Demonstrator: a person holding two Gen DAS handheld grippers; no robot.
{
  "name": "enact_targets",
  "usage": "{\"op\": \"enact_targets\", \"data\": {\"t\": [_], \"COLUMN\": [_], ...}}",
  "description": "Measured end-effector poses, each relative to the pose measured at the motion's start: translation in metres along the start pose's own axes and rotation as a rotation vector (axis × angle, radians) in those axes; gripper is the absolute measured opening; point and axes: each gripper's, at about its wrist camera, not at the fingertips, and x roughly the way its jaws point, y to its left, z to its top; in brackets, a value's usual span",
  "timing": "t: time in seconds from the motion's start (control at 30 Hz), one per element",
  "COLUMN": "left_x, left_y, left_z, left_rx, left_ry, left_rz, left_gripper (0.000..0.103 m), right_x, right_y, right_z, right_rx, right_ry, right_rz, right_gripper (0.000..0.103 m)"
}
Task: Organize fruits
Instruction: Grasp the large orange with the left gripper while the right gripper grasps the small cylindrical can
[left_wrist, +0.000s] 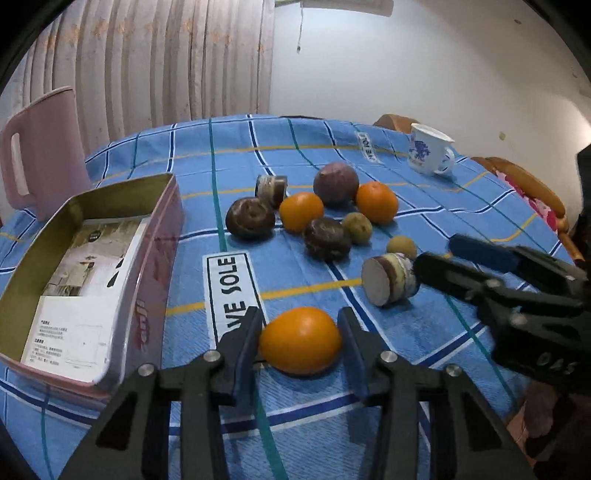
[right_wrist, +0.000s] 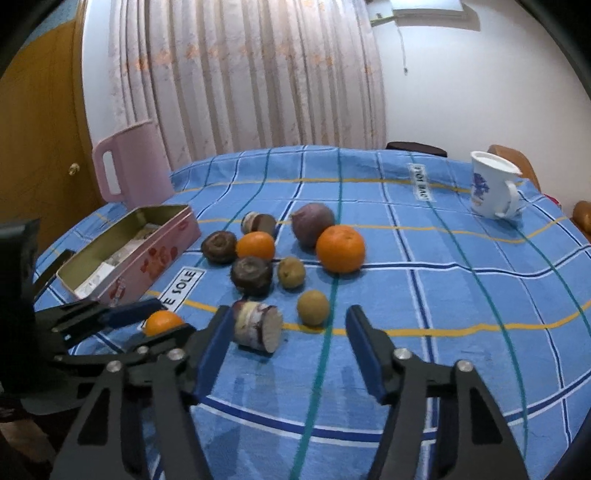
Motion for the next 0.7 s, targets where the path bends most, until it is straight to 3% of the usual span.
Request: {"op": "enact_targets", "data": {"t": [0.33, 0.7], "left_x": [-0.012, -0.04], "left_y": [0.002, 0.009], "left_z": [-0.003, 0.006], "left_rx": [0.025, 0.022], "left_ry": [-0.057, -0.15], "left_rz": [0.031, 0.064], "left_gripper": [0.044, 0.044], "right_x": [0.025, 0.015], "right_y": [0.012, 0.01], "right_z": [0.003, 0.003], "right_rx": [-0.008, 0.016], "right_ry": [0.083, 0.042], "right_rz": [0.071, 0.112], "right_gripper": [0.036, 0.035]}}
